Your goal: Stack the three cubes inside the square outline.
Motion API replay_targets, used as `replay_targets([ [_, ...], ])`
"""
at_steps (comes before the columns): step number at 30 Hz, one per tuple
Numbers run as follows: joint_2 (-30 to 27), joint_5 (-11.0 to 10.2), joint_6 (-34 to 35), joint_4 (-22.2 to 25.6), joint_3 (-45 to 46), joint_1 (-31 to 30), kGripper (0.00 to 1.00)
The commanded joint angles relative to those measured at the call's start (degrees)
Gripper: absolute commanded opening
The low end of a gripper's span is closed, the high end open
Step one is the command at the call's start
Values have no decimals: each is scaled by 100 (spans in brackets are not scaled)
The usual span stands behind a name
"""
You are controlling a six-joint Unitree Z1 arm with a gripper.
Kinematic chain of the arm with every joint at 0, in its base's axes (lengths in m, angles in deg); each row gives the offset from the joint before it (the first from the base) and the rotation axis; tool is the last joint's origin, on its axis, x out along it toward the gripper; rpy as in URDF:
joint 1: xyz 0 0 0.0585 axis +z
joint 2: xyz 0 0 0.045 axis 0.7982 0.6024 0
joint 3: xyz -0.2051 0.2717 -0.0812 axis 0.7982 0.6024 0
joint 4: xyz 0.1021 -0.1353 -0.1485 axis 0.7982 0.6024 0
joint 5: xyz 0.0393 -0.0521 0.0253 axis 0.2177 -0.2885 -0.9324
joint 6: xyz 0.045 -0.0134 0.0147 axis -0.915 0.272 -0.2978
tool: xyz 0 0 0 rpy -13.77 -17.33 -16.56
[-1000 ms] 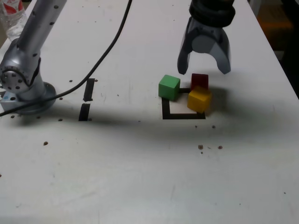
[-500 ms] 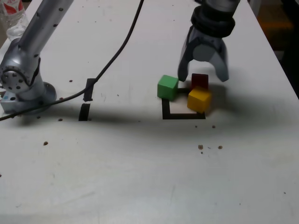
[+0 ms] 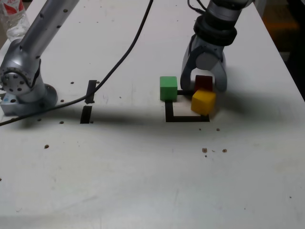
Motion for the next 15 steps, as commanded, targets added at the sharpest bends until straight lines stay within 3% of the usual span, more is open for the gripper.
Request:
replay_targets([
  [1, 24, 42, -6, -104, 20, 6, 57],
  [7, 20, 111, -37, -356, 10, 7, 30],
  [11, -5, 100, -78, -421, 7, 9, 19],
  [15, -159, -54, -84, -407, -7, 15, 13],
])
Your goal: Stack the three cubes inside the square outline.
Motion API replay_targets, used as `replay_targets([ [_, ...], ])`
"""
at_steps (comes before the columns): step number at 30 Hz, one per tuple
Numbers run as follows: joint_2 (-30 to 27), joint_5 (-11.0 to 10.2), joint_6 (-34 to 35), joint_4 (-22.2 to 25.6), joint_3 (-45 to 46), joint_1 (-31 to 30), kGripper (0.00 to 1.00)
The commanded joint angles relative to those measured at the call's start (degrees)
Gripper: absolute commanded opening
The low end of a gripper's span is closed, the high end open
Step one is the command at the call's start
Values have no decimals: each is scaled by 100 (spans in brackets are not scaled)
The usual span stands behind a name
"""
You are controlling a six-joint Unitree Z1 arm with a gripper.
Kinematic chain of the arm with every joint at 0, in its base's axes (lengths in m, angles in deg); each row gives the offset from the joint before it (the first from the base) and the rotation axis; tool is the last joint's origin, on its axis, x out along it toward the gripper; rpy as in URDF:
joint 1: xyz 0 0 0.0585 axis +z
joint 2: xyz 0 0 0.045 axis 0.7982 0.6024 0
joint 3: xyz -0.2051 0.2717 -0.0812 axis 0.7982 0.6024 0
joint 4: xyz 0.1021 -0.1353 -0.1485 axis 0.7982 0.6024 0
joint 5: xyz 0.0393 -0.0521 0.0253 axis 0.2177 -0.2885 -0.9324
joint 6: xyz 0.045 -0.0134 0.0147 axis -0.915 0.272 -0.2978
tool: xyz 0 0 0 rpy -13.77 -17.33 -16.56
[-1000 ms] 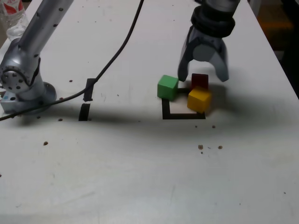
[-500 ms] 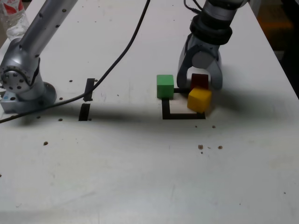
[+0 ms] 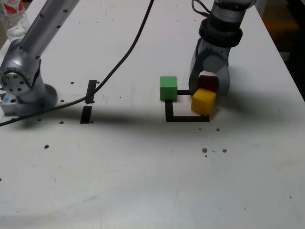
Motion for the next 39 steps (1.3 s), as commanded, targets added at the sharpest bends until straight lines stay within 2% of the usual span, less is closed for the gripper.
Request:
replay_targets([
  [1, -204, -118, -7, 24, -25, 12, 13],
  [9, -1010, -614, 50, 258, 184, 12, 12],
  [12, -1469, -663, 119, 407, 557, 11, 12],
  [19, -2146, -530, 354, 550, 1386, -287, 12],
  [23, -2398, -344, 801, 543, 1773, -936, 12],
  [28, -2375, -133, 1216, 519, 1868, -1538, 12],
  [34, -2165, 83, 1455, 361, 2026, -1892, 12],
  [39, -1851, 287, 1495, 158, 2092, -1948, 12],
])
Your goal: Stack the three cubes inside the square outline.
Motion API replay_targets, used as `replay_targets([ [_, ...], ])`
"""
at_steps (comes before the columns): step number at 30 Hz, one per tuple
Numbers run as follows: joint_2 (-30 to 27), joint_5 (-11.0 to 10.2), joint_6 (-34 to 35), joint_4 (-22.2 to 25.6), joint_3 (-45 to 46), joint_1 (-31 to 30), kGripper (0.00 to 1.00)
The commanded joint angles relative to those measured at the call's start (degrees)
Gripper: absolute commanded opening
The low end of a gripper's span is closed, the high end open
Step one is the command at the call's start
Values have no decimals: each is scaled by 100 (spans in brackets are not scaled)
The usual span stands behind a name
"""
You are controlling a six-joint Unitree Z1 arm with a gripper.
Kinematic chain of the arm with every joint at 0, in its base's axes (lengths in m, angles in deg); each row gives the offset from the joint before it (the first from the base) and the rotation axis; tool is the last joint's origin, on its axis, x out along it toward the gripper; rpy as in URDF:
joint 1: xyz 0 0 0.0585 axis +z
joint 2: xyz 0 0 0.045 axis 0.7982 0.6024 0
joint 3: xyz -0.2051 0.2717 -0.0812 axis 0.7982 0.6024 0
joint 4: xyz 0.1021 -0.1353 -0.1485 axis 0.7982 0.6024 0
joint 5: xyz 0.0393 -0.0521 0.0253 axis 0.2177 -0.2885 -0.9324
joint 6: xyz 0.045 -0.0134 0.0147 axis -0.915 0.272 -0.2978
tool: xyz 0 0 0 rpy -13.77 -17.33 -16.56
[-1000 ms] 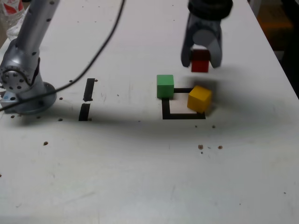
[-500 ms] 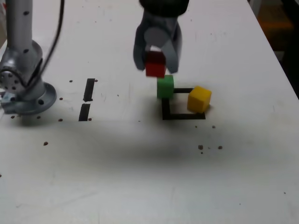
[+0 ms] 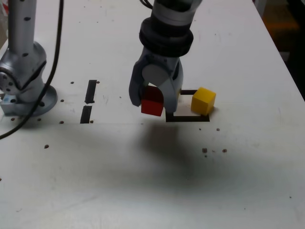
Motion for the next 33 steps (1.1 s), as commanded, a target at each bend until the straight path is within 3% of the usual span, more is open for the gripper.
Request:
replay_targets([
  [1, 102, 47, 5, -57, -4, 1, 12],
  [22, 790, 226, -375, -488, -191, 728, 12],
  [33, 1063, 259, -564, -618, -550, 825, 12],
])
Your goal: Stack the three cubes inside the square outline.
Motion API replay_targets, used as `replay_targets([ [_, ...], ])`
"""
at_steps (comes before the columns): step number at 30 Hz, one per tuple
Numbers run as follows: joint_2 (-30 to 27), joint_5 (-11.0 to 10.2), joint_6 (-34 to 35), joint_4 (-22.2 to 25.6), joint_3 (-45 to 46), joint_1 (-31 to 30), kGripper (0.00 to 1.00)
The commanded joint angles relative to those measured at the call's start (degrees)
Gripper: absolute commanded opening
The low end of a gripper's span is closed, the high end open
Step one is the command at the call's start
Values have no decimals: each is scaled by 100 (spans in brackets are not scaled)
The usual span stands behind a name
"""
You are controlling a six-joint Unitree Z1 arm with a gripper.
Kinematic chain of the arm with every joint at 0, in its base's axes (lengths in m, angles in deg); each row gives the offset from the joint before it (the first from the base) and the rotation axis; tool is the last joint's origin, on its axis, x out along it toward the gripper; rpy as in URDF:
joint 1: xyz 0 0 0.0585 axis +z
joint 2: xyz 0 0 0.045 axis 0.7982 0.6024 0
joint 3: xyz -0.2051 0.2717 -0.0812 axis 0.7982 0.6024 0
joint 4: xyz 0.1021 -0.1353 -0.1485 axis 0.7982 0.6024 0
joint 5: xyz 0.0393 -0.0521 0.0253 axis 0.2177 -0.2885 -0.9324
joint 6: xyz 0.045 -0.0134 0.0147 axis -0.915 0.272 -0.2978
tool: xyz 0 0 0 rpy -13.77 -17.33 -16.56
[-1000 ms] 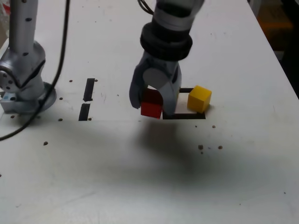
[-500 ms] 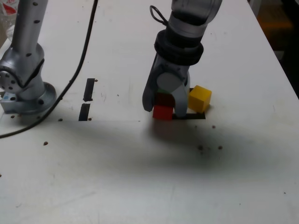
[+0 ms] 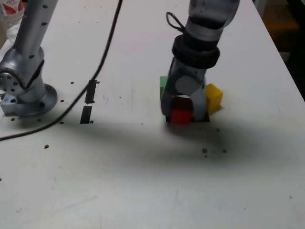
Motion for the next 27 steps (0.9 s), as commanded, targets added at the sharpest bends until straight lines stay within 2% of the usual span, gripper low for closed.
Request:
replay_targets([
  [1, 63, 5, -36, -8, -91, 13, 12],
  [11, 59, -64, -175, 33, -166, 222, 12],
  [20, -203, -276, -341, 106, 196, 641, 12],
  [27, -291, -212, -290, -23, 194, 579, 12],
])
